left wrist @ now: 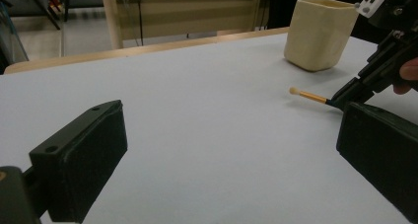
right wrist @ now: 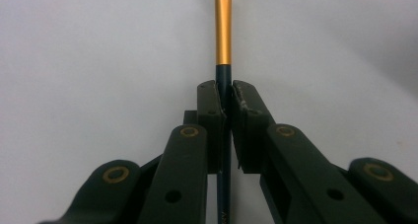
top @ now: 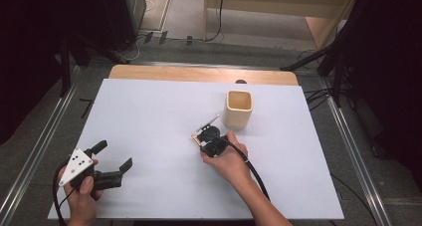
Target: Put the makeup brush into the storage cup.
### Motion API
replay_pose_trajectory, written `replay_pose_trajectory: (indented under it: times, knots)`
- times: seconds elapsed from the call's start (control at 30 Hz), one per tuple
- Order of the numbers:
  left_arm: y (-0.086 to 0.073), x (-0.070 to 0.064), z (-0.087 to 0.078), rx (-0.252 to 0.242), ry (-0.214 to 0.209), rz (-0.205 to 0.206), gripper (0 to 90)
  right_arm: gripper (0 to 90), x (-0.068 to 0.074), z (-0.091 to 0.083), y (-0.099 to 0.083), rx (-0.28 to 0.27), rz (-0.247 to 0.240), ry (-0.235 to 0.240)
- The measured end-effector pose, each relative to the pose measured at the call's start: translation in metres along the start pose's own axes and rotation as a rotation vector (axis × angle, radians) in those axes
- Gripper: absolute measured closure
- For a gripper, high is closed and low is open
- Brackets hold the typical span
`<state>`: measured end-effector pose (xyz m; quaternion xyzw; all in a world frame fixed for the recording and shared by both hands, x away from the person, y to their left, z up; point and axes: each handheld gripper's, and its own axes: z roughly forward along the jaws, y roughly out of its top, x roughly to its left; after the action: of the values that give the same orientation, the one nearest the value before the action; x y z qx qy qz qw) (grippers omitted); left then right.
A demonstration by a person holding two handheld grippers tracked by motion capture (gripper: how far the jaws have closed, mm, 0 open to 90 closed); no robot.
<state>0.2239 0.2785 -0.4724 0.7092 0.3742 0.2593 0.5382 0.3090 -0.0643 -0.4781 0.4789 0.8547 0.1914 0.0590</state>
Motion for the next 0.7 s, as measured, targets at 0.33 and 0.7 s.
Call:
replay_pose_trajectory:
  times: [0.33,0.7]
  knots:
    - [0.0,-0.001,0.001,0.002,0.0,0.004,0.0,84.5,-0.009,-0.027,-0.009,-0.207,0.019,0.035]
    - [0.0,-0.001,0.0,0.002,0.001,0.001,0.0,84.5,-0.019,-0.046,-0.018,-0.425,0.043,0.059]
